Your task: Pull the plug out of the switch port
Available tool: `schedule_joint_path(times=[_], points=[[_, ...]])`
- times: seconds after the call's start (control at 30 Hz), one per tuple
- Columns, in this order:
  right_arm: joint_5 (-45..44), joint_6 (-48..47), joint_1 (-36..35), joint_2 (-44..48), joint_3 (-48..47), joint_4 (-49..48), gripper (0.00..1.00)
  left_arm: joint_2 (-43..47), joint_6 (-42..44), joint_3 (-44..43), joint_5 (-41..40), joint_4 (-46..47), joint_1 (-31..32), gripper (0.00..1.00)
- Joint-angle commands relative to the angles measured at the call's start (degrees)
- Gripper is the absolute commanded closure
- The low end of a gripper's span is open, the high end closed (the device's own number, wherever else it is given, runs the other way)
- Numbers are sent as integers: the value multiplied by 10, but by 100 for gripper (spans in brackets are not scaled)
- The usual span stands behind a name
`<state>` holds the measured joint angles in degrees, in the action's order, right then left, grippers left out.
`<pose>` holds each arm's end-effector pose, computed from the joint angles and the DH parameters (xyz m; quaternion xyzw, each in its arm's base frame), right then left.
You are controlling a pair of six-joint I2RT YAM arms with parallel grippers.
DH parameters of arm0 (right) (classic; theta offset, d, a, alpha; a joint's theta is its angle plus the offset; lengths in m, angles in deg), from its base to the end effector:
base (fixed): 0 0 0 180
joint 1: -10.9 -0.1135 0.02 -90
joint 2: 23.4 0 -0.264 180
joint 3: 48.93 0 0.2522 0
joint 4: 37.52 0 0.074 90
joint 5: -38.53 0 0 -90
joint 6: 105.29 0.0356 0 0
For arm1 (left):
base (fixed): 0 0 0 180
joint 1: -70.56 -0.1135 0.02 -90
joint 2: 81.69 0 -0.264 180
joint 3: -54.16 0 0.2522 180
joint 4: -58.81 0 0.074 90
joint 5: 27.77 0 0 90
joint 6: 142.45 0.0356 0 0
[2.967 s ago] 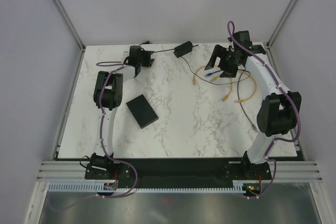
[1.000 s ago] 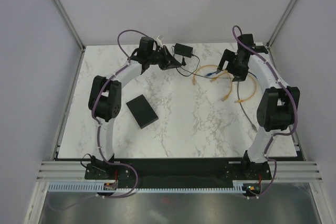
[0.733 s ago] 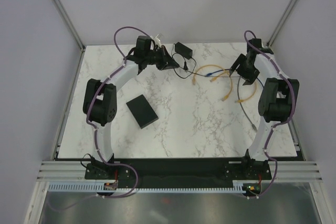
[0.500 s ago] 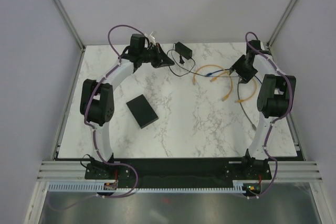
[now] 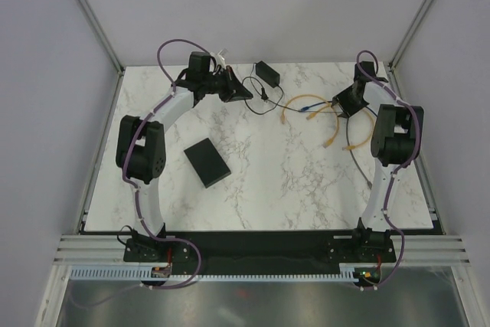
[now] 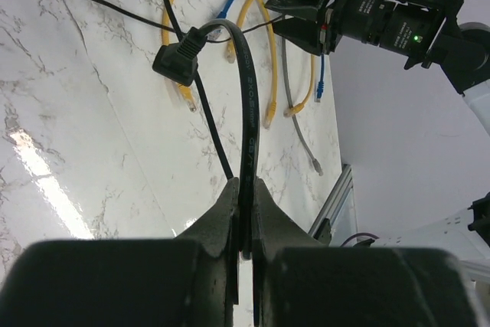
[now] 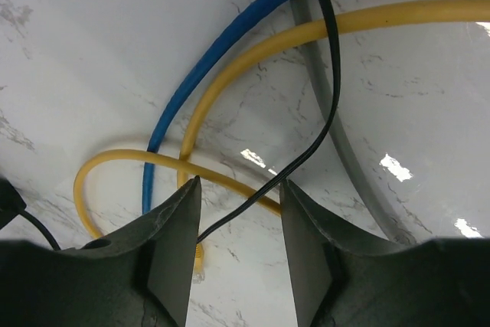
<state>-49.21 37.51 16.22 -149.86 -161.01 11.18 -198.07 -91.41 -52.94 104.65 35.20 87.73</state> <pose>0.4689 -0.0423 0.1655 0.4683 0.8522 0.1112 0.2053 0.4424 -0.1618 0.2549 0.0150 0.8368 -0.4901 0.2437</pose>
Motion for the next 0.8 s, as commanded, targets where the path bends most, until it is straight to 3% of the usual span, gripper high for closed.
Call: schedule_joint_path(times=[0.0,0.2,0.23,0.43,0.67,0.77], points=[[-33,28,0,-8,-14,-12,47,41,37,4,17,-6,1,98],[-47,15,2,-17,-29,-12,63,56,50,11,7,-21,-5,98],[-45,0,2,-20,-44,-11,73,57,51,11,3,-25,-7,98],[-8,-65,-1,-27,-113,-6,99,69,73,3,-12,-47,-27,98],[99,-139,-50,-6,-196,6,100,82,85,-8,-17,-63,-56,98],[141,-158,-119,23,-210,2,100,91,85,-11,-23,-68,-66,98]])
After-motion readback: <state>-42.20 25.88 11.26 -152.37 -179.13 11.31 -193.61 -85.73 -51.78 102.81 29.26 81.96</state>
